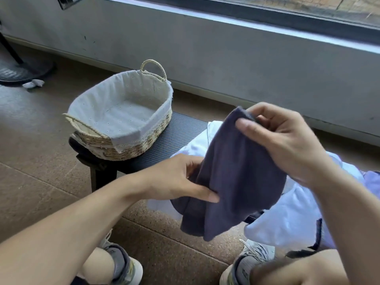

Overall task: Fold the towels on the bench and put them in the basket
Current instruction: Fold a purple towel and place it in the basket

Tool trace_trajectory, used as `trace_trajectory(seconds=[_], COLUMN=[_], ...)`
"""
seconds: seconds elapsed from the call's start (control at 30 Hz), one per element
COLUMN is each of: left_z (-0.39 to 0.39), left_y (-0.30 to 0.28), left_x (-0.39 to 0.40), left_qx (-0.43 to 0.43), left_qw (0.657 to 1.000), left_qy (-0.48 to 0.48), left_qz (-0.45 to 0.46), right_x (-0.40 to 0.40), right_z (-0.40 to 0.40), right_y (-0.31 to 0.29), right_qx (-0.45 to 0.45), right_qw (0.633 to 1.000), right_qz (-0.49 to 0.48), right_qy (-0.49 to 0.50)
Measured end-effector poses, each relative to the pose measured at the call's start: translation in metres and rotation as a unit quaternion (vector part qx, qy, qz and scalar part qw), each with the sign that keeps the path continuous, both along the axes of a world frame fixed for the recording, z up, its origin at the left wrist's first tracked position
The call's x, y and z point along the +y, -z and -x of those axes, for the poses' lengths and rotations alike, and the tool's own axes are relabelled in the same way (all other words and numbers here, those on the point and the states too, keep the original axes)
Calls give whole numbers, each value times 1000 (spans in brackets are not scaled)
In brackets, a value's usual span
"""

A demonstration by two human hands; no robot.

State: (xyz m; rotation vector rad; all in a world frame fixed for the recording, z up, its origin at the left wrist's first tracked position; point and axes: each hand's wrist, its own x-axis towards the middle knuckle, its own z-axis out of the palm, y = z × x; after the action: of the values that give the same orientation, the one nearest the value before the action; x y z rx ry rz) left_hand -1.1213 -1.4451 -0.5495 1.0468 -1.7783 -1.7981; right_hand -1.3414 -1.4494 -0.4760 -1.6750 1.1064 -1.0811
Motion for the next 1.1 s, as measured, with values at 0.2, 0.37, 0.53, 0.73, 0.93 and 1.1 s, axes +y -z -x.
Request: trace_trajectory(seconds=[0.2, 0.37, 0.53, 0.73, 0.93, 1.1], left_z=[-13, -14, -14, -17, -14, -24], left_y=[17, 18, 13, 22, 26, 27], left_x=[-17, -29, -27, -16, -22, -38], left_qx=[-107, -168, -246, -404, -359, -265], left_qw=[994, 963, 907, 896, 882, 894], left_qy=[6, -187, -272, -58, -121, -343], left_qz=[-4, 97, 208, 173, 281, 108], right_x=[-35, -45, -45, -52, -56, -56], right_z=[56, 75, 76, 82, 85, 96], right_y=[19, 35, 41, 50, 54, 55], right_qx=[-35, 34, 181, 290, 304, 327], right_qw=[984, 977, 953, 919, 913, 904], right_qz=[-39, -64, -49, -81, -81, -84], right_qy=[172, 201, 239, 252, 260, 261])
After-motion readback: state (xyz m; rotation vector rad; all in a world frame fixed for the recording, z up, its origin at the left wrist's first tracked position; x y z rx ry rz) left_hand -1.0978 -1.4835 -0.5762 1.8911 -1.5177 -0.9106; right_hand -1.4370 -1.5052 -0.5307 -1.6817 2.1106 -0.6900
